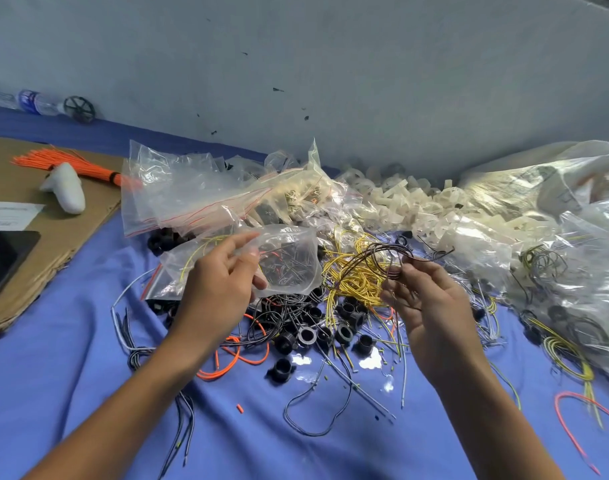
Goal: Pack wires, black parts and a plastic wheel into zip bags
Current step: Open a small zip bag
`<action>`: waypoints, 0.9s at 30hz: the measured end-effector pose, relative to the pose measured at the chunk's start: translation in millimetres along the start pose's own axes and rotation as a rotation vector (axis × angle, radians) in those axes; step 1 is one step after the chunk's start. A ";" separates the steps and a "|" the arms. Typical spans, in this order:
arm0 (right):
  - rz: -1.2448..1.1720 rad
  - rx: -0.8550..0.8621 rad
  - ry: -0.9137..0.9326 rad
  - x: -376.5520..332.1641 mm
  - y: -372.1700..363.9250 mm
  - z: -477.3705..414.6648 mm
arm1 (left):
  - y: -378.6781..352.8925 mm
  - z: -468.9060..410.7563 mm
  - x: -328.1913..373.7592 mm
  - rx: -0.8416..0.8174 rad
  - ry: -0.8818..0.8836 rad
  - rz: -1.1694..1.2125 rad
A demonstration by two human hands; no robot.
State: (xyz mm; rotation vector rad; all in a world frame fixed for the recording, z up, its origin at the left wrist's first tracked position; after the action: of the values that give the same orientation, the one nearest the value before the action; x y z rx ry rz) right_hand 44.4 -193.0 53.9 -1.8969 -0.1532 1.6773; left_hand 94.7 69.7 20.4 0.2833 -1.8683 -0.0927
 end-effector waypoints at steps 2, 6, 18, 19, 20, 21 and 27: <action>-0.083 -0.020 -0.046 2.9 -7.8 1.9 | -4.5 3.5 1.3 -0.030 -0.008 -0.054; -0.043 -0.105 -0.121 23.4 -29.5 10.5 | -13.6 11.6 3.3 -0.063 -0.052 -0.215; 0.147 -0.369 -0.388 80.6 -82.7 0.6 | -20.0 22.7 12.9 -0.131 -0.104 -0.391; 0.163 -0.379 -0.402 81.5 -86.7 -1.4 | -20.3 22.8 13.5 -0.138 -0.113 -0.402; 0.195 -0.384 -0.400 83.0 -89.7 -3.7 | -20.5 23.3 14.4 -0.143 -0.123 -0.406; 0.223 -0.379 -0.395 84.3 -93.2 -5.4 | -20.7 23.8 15.4 -0.146 -0.133 -0.402; 0.970 -0.454 0.014 90.1 -101.1 -19.1 | -22.3 28.7 21.7 -0.165 -0.190 -0.367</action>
State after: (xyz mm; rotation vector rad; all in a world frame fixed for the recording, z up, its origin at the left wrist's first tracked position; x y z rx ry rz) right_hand 109.6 -75.9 26.6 -2.5441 0.5233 2.3800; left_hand 64.5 40.7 27.0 0.5143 -1.9634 -0.5376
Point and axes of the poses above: each hand's wrist, its own z-axis away from the middle knuckle, its own y-axis out of the back of the hand, x = y × z, the point moved 5 cm from there along -z, towards the middle knuckle, and after that the axes turned 8 degrees about -z, right-handed, at the moved point
